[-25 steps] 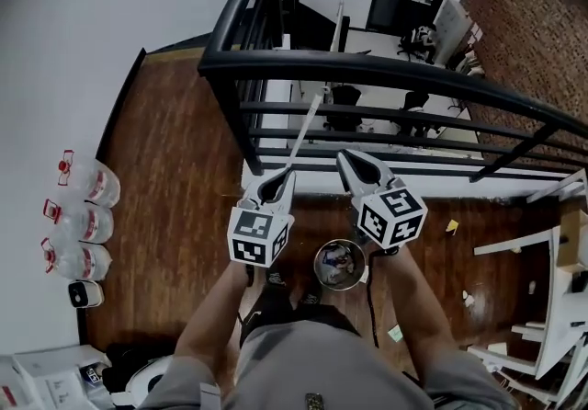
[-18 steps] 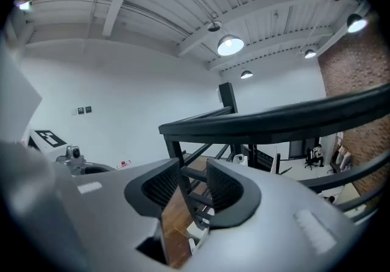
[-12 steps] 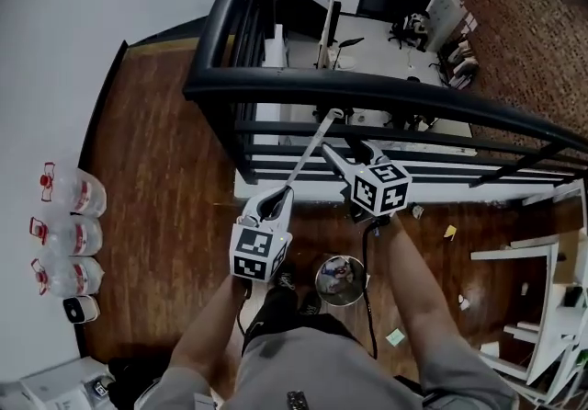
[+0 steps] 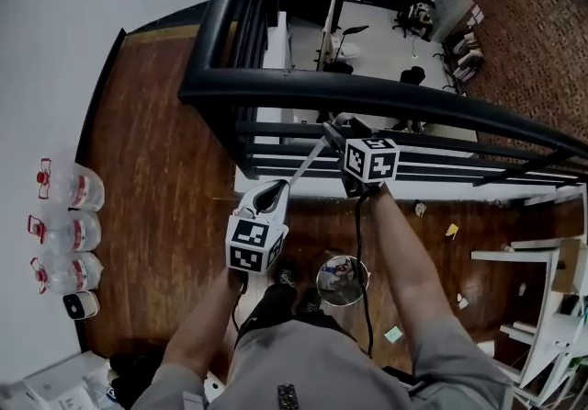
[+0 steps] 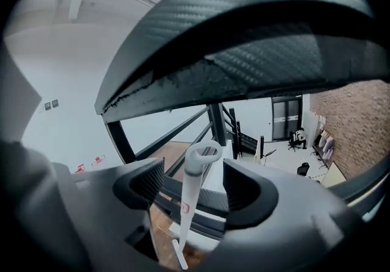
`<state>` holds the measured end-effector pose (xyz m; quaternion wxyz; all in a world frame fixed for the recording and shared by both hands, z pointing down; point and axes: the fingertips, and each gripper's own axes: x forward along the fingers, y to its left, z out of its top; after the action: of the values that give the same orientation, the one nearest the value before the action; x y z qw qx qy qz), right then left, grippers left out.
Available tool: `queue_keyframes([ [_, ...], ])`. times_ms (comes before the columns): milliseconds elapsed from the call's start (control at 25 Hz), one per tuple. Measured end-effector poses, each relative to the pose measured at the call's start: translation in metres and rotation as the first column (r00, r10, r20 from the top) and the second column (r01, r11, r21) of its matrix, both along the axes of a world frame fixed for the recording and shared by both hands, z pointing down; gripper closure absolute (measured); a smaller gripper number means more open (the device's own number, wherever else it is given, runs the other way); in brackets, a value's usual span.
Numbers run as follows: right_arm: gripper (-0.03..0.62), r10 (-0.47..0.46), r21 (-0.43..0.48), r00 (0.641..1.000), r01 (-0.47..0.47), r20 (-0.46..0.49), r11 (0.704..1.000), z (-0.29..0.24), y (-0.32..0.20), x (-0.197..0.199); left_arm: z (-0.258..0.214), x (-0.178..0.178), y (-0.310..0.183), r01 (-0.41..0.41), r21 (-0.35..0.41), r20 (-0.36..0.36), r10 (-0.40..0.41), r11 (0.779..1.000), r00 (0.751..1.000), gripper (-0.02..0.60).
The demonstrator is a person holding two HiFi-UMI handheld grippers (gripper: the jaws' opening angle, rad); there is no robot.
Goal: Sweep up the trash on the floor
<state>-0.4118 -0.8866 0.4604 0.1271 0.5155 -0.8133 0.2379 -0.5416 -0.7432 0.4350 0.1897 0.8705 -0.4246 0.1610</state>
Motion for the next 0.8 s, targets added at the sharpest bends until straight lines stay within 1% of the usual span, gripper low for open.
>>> queue_keyframes([
  [200,0.315,-0.03,-0.021,0.999,0.03,-0.016,0.999,0.015,-0.018,-0.008,0.005,-0.007,0.001,0.009,-0.014,0.012,-0.009,1.0,1.0,0.575],
  [280,0.33,-0.034,-0.034,0.999,0.033,-0.018,0.999,0.021,-0.02,-0.007,0.008,-0.008,0.005,0.004,-0.024,0.02,-0.004,1.0,1.0,0.575],
  [320,0.372,-0.035,-0.038,0.999,0.034,-0.02,0.999,0.023,-0.02,-0.007,0.009,-0.01,0.006,0.004,-0.025,0.024,-0.003,1.0,1.0,0.575],
  [400,0.516,-0.049,-0.035,0.998,0.048,-0.027,0.998,0.023,-0.017,-0.009,0.01,-0.013,0.006,0.01,-0.025,0.027,-0.009,1.0,1.0,0.575],
  [600,0.522,-0.106,-0.009,0.994,0.105,-0.001,0.994,0.014,0.006,-0.025,0.022,-0.014,0.011,0.012,-0.059,0.032,-0.01,0.998,0.999,0.575],
  [800,0.523,-0.106,0.022,0.994,0.106,0.004,0.994,0.0,0.036,-0.039,0.037,-0.009,0.022,0.002,-0.091,0.032,0.001,0.996,1.0,0.575],
])
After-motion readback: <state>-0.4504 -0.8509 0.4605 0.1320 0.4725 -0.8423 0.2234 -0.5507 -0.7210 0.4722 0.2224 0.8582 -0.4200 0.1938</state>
